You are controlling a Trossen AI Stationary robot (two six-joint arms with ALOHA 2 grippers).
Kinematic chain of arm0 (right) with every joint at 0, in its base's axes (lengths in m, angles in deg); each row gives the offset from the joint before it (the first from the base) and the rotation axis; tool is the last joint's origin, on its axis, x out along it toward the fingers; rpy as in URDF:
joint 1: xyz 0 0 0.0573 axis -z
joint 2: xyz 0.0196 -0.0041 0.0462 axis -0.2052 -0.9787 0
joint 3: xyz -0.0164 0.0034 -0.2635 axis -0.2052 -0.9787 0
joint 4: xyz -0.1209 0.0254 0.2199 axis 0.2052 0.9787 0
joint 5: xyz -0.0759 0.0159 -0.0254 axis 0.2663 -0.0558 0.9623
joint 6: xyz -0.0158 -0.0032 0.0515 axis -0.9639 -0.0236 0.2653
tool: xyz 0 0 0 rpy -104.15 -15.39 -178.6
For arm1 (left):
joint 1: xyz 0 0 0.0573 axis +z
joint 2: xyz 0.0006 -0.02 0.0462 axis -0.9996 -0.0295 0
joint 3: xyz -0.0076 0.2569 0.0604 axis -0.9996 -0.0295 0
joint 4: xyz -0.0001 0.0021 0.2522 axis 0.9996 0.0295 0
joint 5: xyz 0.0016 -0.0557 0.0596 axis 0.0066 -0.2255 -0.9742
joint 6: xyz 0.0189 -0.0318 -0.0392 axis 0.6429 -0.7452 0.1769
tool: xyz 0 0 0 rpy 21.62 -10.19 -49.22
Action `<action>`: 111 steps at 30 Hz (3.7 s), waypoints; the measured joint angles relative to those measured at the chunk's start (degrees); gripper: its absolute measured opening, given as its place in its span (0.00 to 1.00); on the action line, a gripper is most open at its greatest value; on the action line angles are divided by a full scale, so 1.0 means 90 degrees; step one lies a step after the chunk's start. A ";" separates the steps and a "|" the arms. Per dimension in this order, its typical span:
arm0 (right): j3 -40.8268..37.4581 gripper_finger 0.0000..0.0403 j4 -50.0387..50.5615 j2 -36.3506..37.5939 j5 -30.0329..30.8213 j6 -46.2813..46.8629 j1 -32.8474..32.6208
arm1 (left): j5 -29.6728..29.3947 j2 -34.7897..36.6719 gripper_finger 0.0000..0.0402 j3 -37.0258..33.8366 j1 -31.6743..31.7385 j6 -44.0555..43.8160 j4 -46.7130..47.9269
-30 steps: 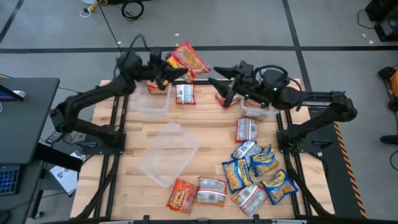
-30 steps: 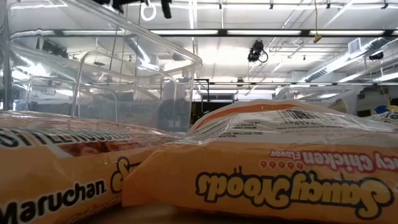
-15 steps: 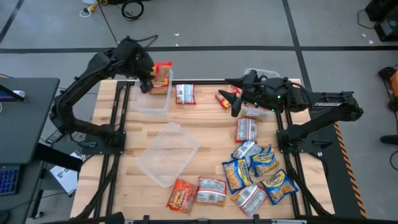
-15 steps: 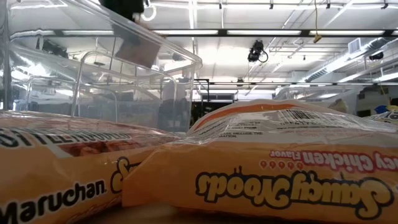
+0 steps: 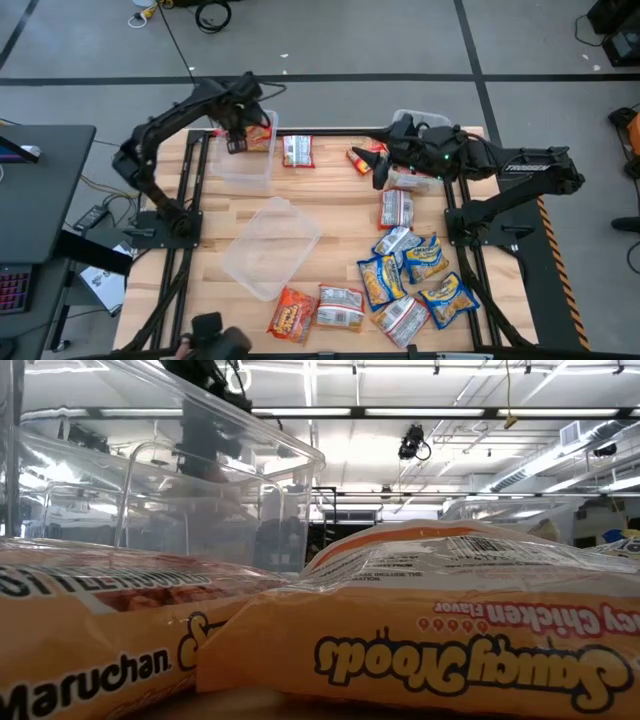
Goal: Sort Maruchan noodles
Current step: Put the orange noodle pack into the top left transparent bin
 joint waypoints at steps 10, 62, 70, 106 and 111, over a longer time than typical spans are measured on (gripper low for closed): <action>0.0000 0.64 0.0310 0.0101 0.0167 0.0472 -0.0349 | -0.0563 -0.1335 0.33 0.0000 0.0000 0.0111 -0.0025; 0.0498 0.60 0.3025 -0.2156 -0.0202 0.1247 0.0249 | -0.1107 -0.1637 0.48 0.0000 0.0188 -0.0545 -0.0910; 0.1146 0.58 0.4229 -0.3374 -0.0206 0.0864 0.0776 | -0.0949 -0.1108 0.47 0.0000 0.0569 -0.0576 -0.1129; 0.1008 0.50 0.1091 -0.4879 -0.2130 -0.1078 0.2128 | 0.2159 -0.0618 0.47 -0.0005 0.0010 -0.2806 0.0326; 0.0576 0.50 -0.0126 -0.5005 -0.2290 -0.2420 0.2295 | 0.2065 -0.0272 0.47 -0.0007 0.0046 -0.2882 0.0345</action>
